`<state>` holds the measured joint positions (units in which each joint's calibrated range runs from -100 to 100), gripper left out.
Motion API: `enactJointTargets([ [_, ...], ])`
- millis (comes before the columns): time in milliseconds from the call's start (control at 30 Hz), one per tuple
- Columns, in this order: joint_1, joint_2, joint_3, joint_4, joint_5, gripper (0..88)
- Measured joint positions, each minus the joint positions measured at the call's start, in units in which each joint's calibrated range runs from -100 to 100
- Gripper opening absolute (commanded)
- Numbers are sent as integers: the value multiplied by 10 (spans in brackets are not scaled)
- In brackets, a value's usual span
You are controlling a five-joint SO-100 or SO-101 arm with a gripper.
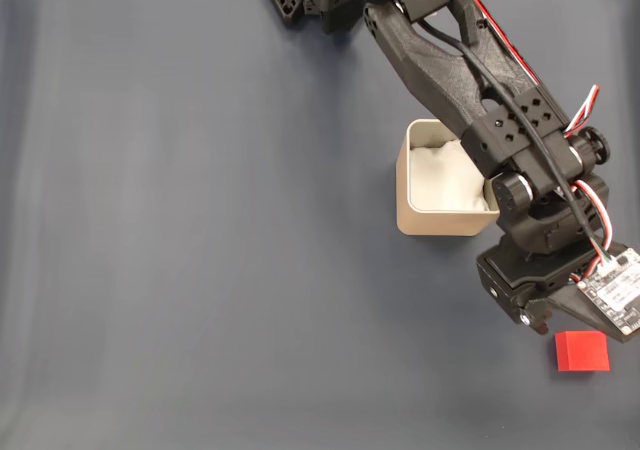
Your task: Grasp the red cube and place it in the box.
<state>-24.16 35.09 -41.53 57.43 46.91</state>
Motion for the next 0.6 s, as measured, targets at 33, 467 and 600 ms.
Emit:
enactJointTargets([
  [33,0,5,-6,0,0,472],
  [467,0,74,-80,-20,0,502],
  [600,0,97,-102,-37,-7,503],
])
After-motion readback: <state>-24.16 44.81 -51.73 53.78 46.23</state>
